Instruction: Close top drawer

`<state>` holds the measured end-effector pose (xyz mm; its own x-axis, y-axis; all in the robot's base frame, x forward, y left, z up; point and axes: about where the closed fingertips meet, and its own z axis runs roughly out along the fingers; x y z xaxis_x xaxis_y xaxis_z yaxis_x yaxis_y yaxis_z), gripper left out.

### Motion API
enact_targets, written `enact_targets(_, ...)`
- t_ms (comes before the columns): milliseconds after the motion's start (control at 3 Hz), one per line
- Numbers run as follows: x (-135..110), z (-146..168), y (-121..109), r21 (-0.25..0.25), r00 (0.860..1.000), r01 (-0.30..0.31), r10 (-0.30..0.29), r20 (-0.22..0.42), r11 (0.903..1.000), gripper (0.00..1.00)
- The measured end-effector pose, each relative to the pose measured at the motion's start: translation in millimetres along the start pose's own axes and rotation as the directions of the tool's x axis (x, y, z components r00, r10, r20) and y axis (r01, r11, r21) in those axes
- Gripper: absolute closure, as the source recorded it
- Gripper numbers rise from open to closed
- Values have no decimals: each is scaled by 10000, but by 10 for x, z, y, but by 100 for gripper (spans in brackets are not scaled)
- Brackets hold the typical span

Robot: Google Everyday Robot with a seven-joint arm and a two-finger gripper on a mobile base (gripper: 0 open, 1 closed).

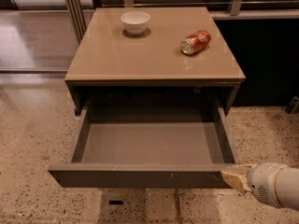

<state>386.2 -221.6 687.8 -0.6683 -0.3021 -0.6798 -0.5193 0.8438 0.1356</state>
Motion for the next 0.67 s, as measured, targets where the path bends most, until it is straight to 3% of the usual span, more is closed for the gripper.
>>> enact_targets(333, -5, -11, 5, 0, 10000, 0, 0, 0, 10000, 100)
enact_targets(667, -26, 101, -120, 306, 9999, 100, -96, -139, 9995, 100)
